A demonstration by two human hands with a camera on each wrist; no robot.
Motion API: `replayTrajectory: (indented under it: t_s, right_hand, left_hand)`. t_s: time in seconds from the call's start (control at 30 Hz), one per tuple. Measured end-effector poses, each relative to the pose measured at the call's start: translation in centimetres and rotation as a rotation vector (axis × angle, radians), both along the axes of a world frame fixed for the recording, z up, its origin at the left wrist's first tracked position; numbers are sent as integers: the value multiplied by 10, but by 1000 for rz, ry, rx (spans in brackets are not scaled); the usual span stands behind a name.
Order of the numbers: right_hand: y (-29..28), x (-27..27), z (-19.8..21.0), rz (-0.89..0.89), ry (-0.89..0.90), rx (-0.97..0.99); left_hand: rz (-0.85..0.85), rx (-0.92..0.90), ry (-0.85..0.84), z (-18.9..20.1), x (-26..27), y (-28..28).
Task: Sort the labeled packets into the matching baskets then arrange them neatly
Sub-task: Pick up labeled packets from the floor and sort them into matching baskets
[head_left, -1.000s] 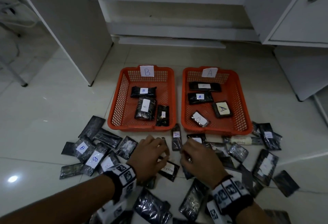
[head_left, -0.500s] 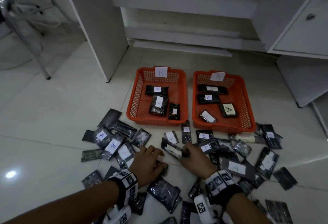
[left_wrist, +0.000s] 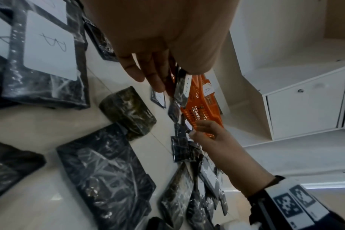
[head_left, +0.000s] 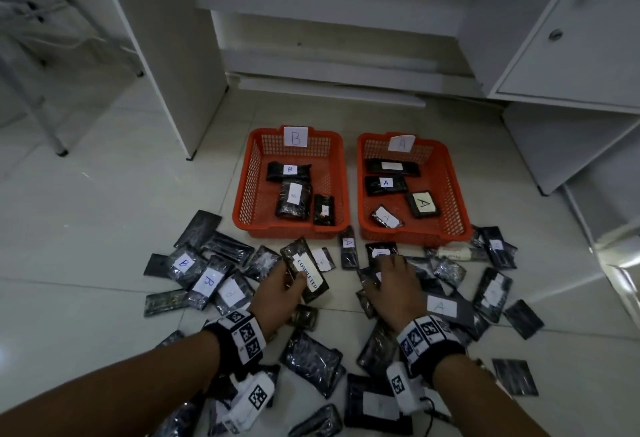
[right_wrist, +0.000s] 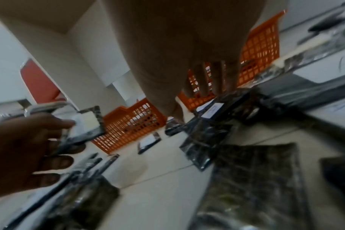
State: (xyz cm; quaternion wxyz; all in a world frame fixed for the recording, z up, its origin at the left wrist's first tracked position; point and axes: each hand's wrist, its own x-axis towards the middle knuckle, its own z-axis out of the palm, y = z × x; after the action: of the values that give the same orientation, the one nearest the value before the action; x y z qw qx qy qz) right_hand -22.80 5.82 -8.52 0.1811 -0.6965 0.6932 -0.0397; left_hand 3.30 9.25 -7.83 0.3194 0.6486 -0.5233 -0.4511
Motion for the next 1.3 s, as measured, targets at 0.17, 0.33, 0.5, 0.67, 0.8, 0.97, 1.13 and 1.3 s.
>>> replayTrajectory:
  t_s: [0.17,0.33,0.5,0.67,0.8,0.97,1.13,1.3]
  right_hand:
    - [-9,-7,-9,144,104,139]
    - [-18,-15,-10,219,251,63]
    - [-29,-28,-3,284,284,10]
    - [-29,-36,12,165,-210,160]
    - [-25,-34,28,40,-612,300]
    - [-20,-24,47,-178,-968,283]
    - [-17,-18,58,-296,-1075,266]
    - [-12,-20,57,-186,-959,226]
  left_hand:
    - [0,52,-28,1,11,5]
    - [7,68,-3,1,17,8]
    - [-35,76,-32,7,11,7]
    - [-54,68,-34,7,5,1]
    - [-97,81,57,10,-4,-3]
    - [-143,76,94,13,-14,-7]
    - [-158,49,83,24,-25,-6]
    - [-109,44,113,33,-35,-5]
